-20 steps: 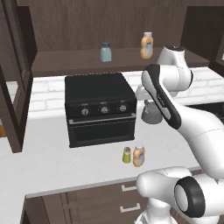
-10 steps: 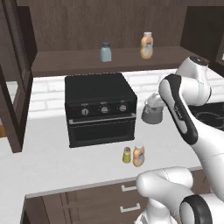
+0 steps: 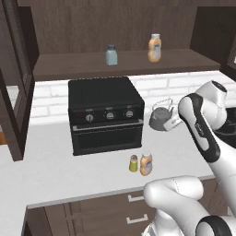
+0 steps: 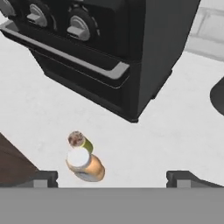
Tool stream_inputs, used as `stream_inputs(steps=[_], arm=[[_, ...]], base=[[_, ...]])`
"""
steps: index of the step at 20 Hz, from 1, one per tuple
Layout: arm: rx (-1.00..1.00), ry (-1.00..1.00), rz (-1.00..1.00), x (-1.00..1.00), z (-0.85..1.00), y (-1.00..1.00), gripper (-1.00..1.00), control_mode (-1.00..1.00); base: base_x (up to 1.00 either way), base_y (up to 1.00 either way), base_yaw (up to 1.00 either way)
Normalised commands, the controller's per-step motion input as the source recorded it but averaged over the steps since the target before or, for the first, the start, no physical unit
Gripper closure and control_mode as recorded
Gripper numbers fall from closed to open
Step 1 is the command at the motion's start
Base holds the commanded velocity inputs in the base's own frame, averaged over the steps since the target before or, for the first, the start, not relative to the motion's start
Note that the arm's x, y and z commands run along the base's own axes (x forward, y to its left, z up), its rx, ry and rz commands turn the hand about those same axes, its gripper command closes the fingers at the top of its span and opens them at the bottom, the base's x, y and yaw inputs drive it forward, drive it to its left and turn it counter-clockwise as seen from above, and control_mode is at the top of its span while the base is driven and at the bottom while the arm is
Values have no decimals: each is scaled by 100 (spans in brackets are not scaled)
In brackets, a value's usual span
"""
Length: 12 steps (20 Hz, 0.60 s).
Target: Put the shaker and condiment bottle from the counter next to their counterparts in the cabinet.
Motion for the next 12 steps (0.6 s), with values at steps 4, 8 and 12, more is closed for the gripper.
stream_inputs(steps=[4, 8, 12], arm=[[0, -11, 43, 0, -51, -13, -100, -100], [-4, -15, 45, 0, -76, -26, -100, -100], [0, -20, 46, 0, -73, -19, -100, -100]], base=[[0, 0, 0], [0, 0, 0], [0, 0, 0]])
